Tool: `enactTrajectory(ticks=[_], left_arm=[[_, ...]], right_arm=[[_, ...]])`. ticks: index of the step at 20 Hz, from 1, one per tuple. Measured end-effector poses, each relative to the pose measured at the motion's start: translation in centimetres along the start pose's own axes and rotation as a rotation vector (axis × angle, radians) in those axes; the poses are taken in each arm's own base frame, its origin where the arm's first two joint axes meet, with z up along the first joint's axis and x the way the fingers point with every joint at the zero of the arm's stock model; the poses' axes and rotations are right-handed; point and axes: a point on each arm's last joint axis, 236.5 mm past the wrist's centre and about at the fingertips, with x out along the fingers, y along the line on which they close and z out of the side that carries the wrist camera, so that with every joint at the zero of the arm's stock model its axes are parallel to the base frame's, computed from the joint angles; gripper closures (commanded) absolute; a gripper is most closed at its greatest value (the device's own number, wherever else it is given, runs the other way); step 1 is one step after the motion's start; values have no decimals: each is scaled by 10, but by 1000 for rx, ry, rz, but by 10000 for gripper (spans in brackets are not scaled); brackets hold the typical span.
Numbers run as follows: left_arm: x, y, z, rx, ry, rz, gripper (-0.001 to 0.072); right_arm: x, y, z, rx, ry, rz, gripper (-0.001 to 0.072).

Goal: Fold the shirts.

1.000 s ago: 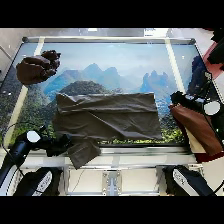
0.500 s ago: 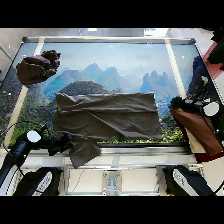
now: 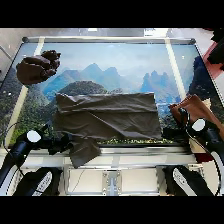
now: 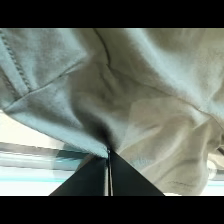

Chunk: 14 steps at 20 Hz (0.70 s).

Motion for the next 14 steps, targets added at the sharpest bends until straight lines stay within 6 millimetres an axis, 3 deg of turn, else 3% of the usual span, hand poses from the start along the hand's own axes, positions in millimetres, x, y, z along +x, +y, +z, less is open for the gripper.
enactTrajectory(ticks=[6, 7, 8, 9, 14], left_arm=[[0, -7, -1, 15, 6, -30, 696], [0, -8, -2, 15, 6, -33, 696], [0, -8, -2, 15, 7, -35, 696], [0, -8, -2, 17, 8, -36, 696], [-1, -9, -5, 32, 20, -38, 696]], right_arm=[[20, 21, 1, 110, -53, 118, 330], [22, 22, 3, 125, -64, 130, 398], [24, 23, 3, 136, -72, 137, 583], [26, 24, 4, 147, -79, 145, 681], [22, 30, 11, 137, -101, 169, 685]])
